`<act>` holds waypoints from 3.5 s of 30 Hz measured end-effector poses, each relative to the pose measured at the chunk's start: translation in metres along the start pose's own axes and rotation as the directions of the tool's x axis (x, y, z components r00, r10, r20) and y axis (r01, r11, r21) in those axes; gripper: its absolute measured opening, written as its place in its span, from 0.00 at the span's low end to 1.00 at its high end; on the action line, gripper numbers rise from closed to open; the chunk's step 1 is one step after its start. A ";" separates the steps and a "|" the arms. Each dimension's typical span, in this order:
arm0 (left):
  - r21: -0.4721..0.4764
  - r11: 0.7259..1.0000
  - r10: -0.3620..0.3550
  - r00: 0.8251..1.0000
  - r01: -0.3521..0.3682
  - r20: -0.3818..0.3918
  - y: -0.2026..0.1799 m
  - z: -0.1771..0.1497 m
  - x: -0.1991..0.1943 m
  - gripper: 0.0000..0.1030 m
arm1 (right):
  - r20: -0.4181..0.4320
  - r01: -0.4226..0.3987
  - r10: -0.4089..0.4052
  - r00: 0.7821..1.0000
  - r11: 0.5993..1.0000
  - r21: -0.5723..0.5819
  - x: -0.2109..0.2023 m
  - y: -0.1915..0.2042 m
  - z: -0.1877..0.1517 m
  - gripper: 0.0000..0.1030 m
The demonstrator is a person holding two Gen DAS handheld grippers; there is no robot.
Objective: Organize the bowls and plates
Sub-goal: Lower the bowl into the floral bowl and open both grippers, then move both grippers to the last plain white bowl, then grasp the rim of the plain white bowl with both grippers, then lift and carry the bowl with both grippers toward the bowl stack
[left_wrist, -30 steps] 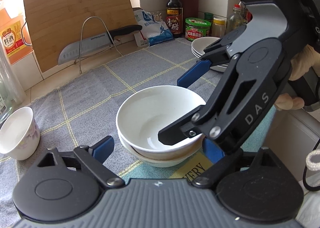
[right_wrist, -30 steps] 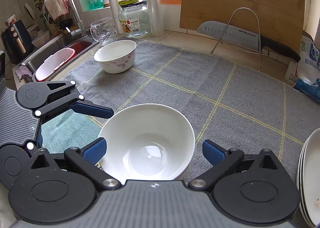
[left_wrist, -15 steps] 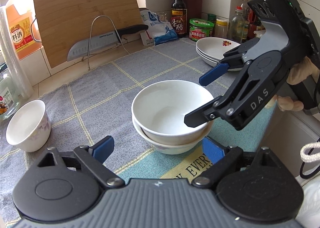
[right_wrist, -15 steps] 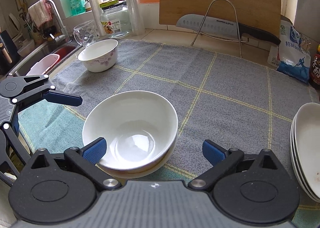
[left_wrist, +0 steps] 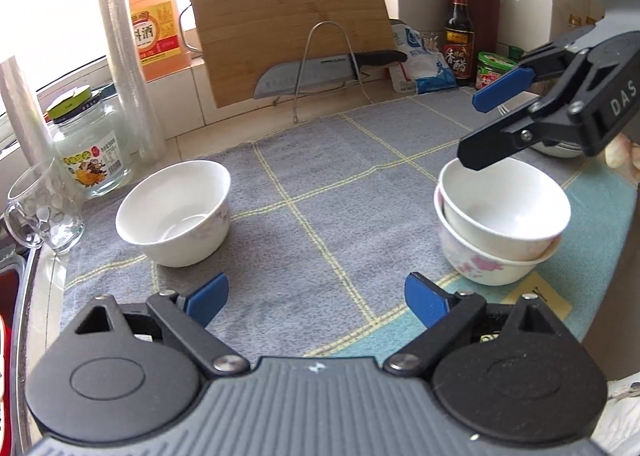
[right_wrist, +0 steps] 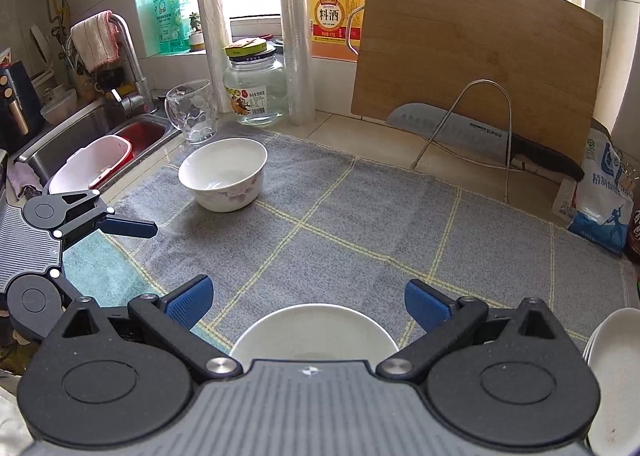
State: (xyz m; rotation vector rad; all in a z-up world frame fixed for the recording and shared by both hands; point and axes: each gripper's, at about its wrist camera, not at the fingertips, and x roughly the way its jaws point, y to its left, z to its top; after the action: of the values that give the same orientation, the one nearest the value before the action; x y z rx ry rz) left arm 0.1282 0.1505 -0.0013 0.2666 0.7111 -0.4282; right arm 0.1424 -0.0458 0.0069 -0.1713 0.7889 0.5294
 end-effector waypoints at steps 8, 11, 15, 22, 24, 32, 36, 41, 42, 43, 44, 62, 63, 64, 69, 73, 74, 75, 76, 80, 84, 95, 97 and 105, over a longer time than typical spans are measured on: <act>-0.071 0.989 0.132 0.991 -0.130 0.019 0.052 -0.001 0.017 0.92 | -0.025 -0.043 0.041 0.999 0.996 -0.079 0.029 0.029 0.047 1.00; -0.086 0.986 0.146 0.989 -0.143 0.022 0.063 -0.001 0.023 0.92 | -0.038 -0.063 0.059 0.998 0.993 -0.105 0.043 0.036 0.062 1.00; -0.100 0.985 0.145 0.989 -0.143 0.021 0.072 -0.001 0.033 0.92 | -0.059 -0.080 0.073 0.996 0.988 -0.130 0.063 0.042 0.079 1.00; -0.097 0.985 0.145 0.989 -0.142 0.019 0.083 0.001 0.049 0.92 | -0.111 -0.132 0.115 0.987 0.978 -0.159 0.099 0.046 0.101 1.00; -0.089 0.985 0.147 0.989 -0.144 0.021 0.085 0.002 0.053 0.92 | -0.127 -0.146 0.126 0.984 0.976 -0.160 0.110 0.045 0.106 1.00; -0.083 0.988 0.129 0.992 -0.127 0.016 0.092 0.005 0.066 0.92 | -0.191 -0.221 0.190 0.963 0.962 -0.158 0.155 0.043 0.122 1.00; -0.094 0.988 0.123 0.992 -0.120 0.022 0.095 0.007 0.070 0.92 | -0.217 -0.255 0.217 0.952 0.953 -0.164 0.177 0.044 0.130 1.00; -0.093 0.990 0.109 0.994 -0.106 0.030 0.095 0.009 0.072 0.92 | -0.242 -0.278 0.234 0.942 0.946 -0.167 0.199 0.046 0.135 0.98; -0.091 0.991 0.106 0.994 -0.103 0.031 0.095 0.010 0.073 0.92 | -0.249 -0.285 0.240 0.938 0.944 -0.163 0.204 0.046 0.136 0.98; -0.089 0.991 0.104 0.994 -0.101 0.034 0.095 0.010 0.073 0.91 | -0.254 -0.290 0.244 0.936 0.943 -0.161 0.207 0.046 0.136 0.96; -0.087 0.991 0.100 0.994 -0.097 0.037 0.095 0.010 0.073 0.91 | -0.259 -0.294 0.247 0.934 0.942 -0.160 0.211 0.046 0.136 0.95; -0.082 0.994 0.073 0.996 -0.069 0.042 0.098 0.012 0.077 0.89 | -0.272 -0.334 0.288 0.918 0.932 -0.142 0.221 0.048 0.136 0.82; -0.081 0.994 0.073 0.996 -0.069 0.042 0.098 0.012 0.077 0.89 | -0.271 -0.334 0.287 0.919 0.932 -0.143 0.221 0.048 0.136 0.82; -0.082 0.994 0.072 0.997 -0.068 0.041 0.098 0.012 0.077 0.89 | -0.270 -0.333 0.287 0.919 0.932 -0.143 0.221 0.048 0.136 0.82; -0.074 0.995 0.074 0.997 -0.071 0.035 0.095 0.013 0.074 0.89 | -0.267 -0.337 0.293 0.918 0.932 -0.135 0.216 0.049 0.136 0.82; -0.063 0.996 0.068 0.997 -0.065 0.035 0.091 0.014 0.067 0.89 | -0.266 -0.336 0.292 0.919 0.932 -0.137 0.209 0.051 0.134 0.82; -0.059 0.996 0.068 0.997 -0.065 0.034 0.090 0.015 0.066 0.89 | -0.265 -0.336 0.292 0.919 0.932 -0.139 0.206 0.051 0.133 0.82; -0.055 0.996 0.068 0.997 -0.066 0.034 0.088 0.015 0.063 0.89 | -0.263 -0.337 0.294 0.919 0.931 -0.139 0.203 0.052 0.133 0.82; -0.050 0.997 0.068 0.997 -0.066 0.034 0.086 0.016 0.061 0.89 | -0.261 -0.338 0.295 0.919 0.931 -0.139 0.200 0.052 0.132 0.82; -0.041 0.997 0.062 0.997 -0.060 0.039 0.080 0.019 0.049 0.89 | -0.244 -0.342 0.302 0.921 0.929 -0.140 0.183 0.055 0.130 0.82; -0.031 0.998 0.055 0.998 -0.054 0.041 0.071 0.020 0.038 0.89 | -0.230 -0.343 0.306 0.924 0.929 -0.143 0.166 0.057 0.127 0.82; -0.012 1.000 0.006 1.000 -0.006 0.026 0.042 0.017 0.013 0.89 | -0.216 -0.335 0.307 0.927 0.936 -0.111 0.125 0.057 0.101 0.83; -0.007 1.000 -0.003 1.000 0.003 0.022 0.036 0.017 0.009 0.89 | -0.220 -0.327 0.297 0.929 0.938 -0.113 0.118 0.057 0.095 0.83; 0.030 0.999 -0.025 0.999 0.024 0.031 0.014 0.019 -0.010 0.89 | -0.201 -0.315 0.290 0.936 0.943 -0.107 0.086 0.050 0.078 0.83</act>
State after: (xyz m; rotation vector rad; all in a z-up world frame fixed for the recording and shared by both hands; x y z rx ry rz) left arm 0.1387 0.1581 0.0207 0.2790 0.6780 -0.4656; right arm 0.2155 0.0572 0.0022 -0.2295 0.9656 0.8721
